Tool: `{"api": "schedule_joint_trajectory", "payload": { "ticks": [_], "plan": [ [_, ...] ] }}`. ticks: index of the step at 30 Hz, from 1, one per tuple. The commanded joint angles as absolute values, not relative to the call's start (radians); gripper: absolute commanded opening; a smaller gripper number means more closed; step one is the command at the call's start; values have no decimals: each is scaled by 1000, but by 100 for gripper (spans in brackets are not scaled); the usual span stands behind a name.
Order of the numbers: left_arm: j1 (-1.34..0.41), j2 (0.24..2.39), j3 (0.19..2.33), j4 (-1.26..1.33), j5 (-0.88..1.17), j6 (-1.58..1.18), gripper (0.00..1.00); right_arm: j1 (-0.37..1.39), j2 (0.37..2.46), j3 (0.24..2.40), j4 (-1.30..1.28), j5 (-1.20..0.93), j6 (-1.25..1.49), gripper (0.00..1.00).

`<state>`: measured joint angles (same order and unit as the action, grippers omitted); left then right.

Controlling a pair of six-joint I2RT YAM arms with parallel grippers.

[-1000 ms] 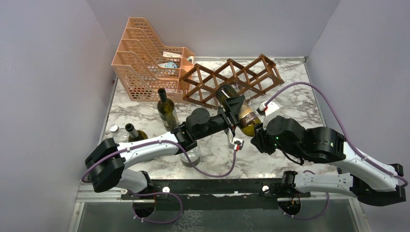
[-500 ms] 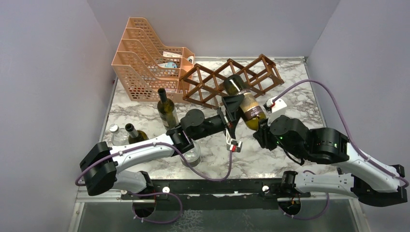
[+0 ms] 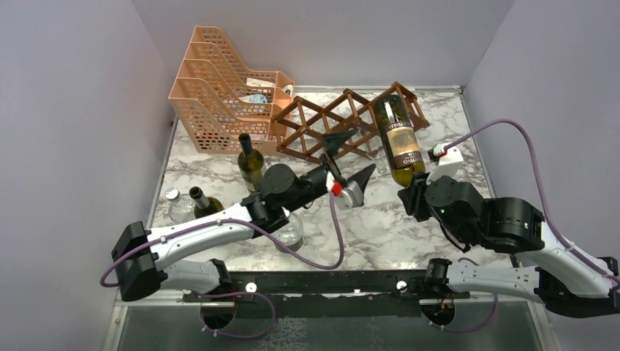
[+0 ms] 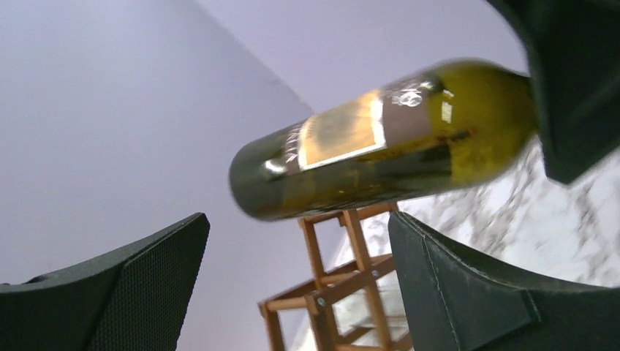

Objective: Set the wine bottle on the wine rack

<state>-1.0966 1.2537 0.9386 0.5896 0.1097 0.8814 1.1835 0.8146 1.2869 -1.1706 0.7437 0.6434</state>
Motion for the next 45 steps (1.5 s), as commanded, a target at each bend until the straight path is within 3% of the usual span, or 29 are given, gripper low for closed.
{"api": "schedule_joint_trajectory", "payload": {
  "ticks": [1,9,13,20,34,45],
  "plan": [
    [-1098,1139,957,578,-145,432,99,1182,811,1274,-1079,795,676,1],
    [-1094,963,952,356,-201,127,99,1181,796,1123,-972,747,687,1],
    [-1094,909,918,299,-262,30,99,1181,863,1108,-1053,784,788,1],
    [-1094,879,921,204,-321,-38,99,1172,944,1091,-1044,763,817,1],
    [-1094,893,1005,52,-383,-120,99,972,956,956,-785,523,614,1],
    [-1094,835,1027,-25,-406,-217,99,931,1003,934,-642,453,522,1]
  ]
}}
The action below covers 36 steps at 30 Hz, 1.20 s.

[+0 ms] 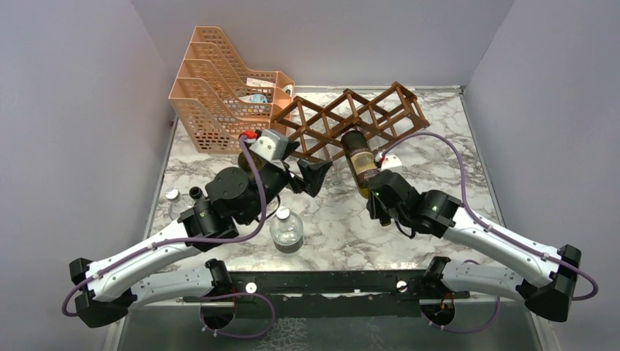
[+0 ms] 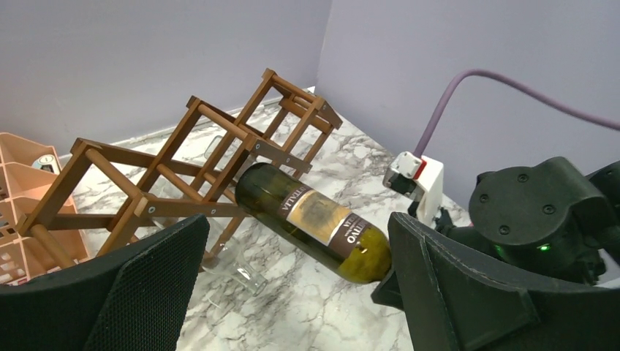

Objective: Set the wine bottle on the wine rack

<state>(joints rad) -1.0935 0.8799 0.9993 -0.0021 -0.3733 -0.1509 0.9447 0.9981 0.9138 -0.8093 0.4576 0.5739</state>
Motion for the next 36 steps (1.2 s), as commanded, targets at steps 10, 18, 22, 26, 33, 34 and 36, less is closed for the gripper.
{"api": "schedule_joint_trajectory", "payload": {
  "ticks": [10,18,22,26,33,34,36],
  "plan": [
    [-1093,825,1050,-57,-423,-159,99,906,1024,879,-631,465,542,1],
    [-1094,856,1035,-33,-447,-105,99,889,1015,831,-586,540,529,1],
    [-1094,876,1043,-54,-434,-87,99,887,1049,882,-614,563,527,1],
    [-1094,887,1058,-75,-420,-59,99,885,1064,922,-640,572,541,1],
    [-1094,892,1043,-51,-424,-34,99,883,1092,953,-599,551,498,1],
    [-1094,894,1043,-51,-426,-34,99,880,1105,956,-585,548,488,1],
    [-1094,898,1046,-62,-430,-34,99,874,1139,968,-574,542,478,1]
  ]
}}
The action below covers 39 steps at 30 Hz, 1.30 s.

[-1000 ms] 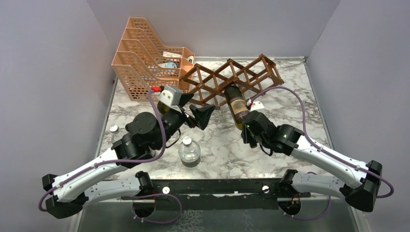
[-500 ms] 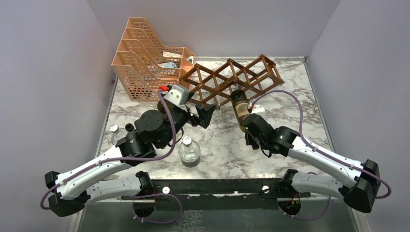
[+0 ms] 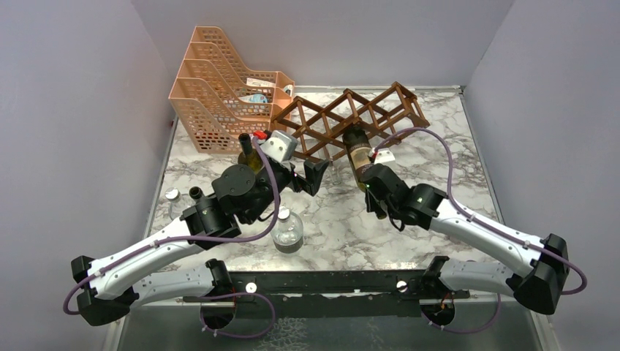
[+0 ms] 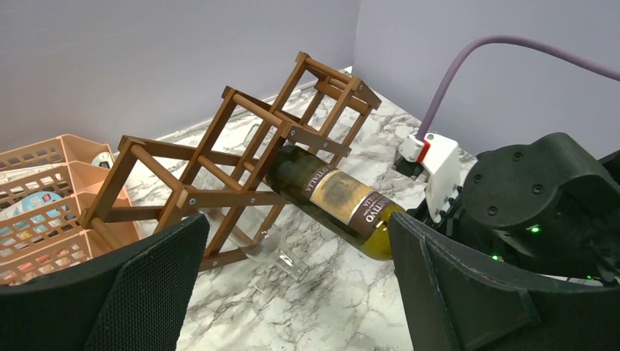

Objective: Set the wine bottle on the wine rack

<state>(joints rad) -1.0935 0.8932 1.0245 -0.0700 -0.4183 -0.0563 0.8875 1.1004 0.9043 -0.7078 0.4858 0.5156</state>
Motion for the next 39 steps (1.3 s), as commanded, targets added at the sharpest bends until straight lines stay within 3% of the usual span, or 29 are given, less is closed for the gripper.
{"api": "schedule_joint_trajectory", "payload": {
  "ticks": [1,12,19,34,39],
  "plan": [
    [-1094,896,1048,-69,-435,-34,99,871,1155,970,-565,544,476,1],
    [-1094,879,1026,-91,-430,-78,99,817,1237,954,-375,529,416,1],
    [-1094,880,1037,-100,-427,-87,99,744,1283,942,-211,405,301,1],
    [-1094,869,1043,-122,-423,-121,99,612,1421,1007,-146,213,236,1],
    [-1094,864,1043,-123,-423,-123,99,594,1460,1037,-151,197,210,6]
  ]
}}
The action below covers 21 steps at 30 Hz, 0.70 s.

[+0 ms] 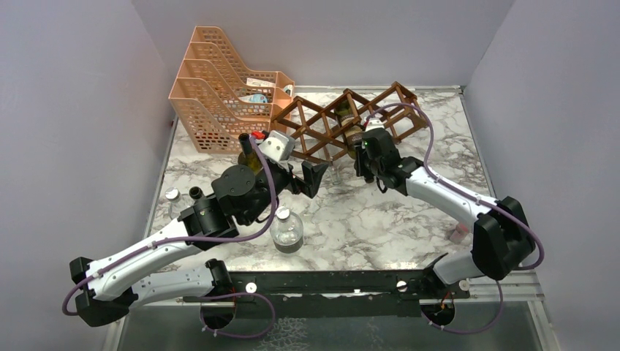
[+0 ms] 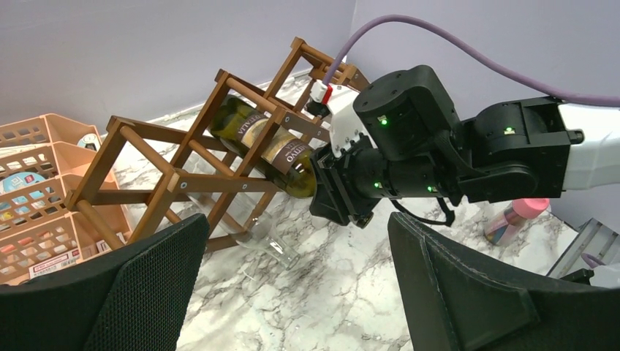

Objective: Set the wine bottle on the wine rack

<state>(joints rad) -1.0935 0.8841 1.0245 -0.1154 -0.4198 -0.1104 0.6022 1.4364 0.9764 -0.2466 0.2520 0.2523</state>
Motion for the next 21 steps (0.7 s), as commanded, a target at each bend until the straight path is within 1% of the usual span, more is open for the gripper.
{"api": "schedule_joint_trajectory", "payload": {
  "ticks": [1,6,11,15,17,21],
  "plan": [
    [-1094,866,1045,-125,-423,-123,99,591,1469,1046,-155,195,207,8],
    [-1094,861,1050,-132,-427,-123,99,581,1515,1083,-161,197,197,14],
    [-1094,851,1053,-135,-442,-123,99,568,1546,1105,-158,204,173,25],
    [-1094,847,1051,-137,-449,-126,99,556,1576,1119,-159,209,155,30],
    [-1094,848,1053,-139,-452,-125,99,554,1585,1120,-156,214,152,34],
    [-1094,857,1062,-145,-459,-117,99,553,1584,1114,-157,222,141,46]
  ]
}}
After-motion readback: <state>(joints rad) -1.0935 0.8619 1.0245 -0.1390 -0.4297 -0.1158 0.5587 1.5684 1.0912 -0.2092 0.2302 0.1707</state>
